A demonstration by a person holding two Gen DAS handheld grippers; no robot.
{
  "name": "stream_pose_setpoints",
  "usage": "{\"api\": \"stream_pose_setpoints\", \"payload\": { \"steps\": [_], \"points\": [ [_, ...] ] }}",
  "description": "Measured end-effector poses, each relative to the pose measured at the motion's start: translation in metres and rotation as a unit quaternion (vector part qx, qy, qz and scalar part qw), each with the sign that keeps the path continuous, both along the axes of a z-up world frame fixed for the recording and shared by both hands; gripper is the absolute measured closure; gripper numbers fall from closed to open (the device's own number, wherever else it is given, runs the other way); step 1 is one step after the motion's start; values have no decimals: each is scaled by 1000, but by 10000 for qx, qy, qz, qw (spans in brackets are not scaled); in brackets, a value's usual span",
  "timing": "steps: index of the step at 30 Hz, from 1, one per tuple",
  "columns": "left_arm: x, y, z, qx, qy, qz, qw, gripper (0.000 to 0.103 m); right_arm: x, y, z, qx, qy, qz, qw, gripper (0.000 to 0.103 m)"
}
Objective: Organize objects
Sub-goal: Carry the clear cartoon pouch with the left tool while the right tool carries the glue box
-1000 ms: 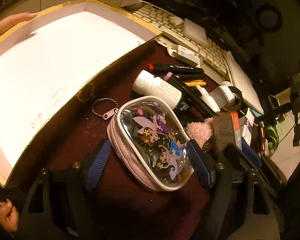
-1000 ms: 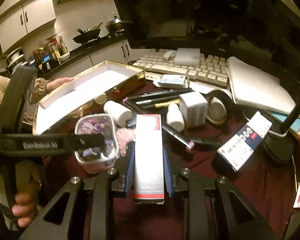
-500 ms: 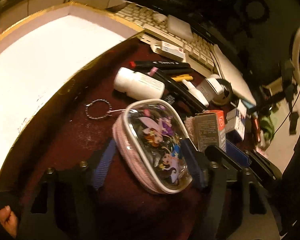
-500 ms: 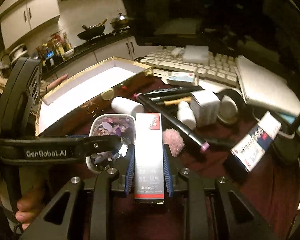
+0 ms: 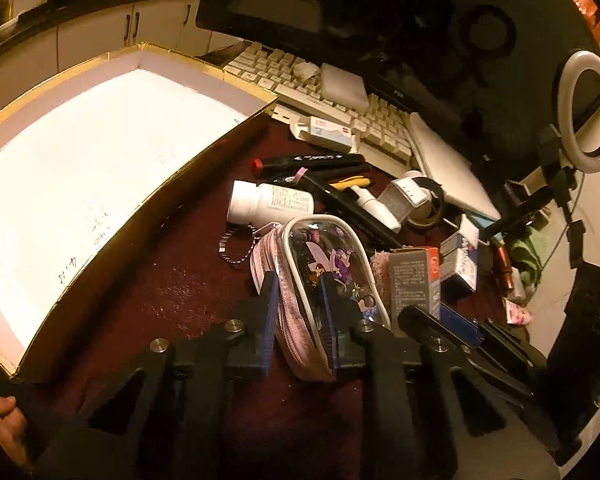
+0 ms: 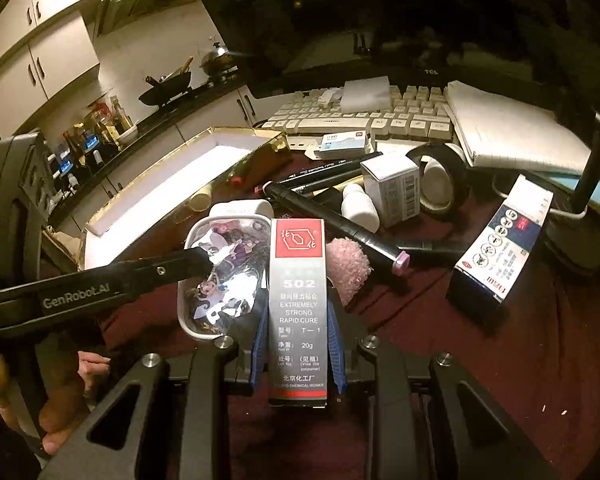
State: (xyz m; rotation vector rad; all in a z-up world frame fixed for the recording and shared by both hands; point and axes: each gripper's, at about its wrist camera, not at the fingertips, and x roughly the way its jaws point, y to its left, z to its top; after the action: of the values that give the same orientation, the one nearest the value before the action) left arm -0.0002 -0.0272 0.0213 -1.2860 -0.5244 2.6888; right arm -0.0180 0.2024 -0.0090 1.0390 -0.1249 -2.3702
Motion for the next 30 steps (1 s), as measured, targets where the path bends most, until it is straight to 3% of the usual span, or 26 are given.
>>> {"api": "stream_pose_setpoints", "payload": {
  "steps": [14,22,30],
  "points": [
    [20,-28,15,449,-36,-104,9989,90,5,-6,11,61,206,-147,9997,77],
    [34,-32,23,795,-76,-536,9954,90,8,-17,13,118,281,-6,9995,77],
    [32,-25,20,860,-138,-626,9942,90,10,-15,8,201,221,-22,9996,77]
  ]
}}
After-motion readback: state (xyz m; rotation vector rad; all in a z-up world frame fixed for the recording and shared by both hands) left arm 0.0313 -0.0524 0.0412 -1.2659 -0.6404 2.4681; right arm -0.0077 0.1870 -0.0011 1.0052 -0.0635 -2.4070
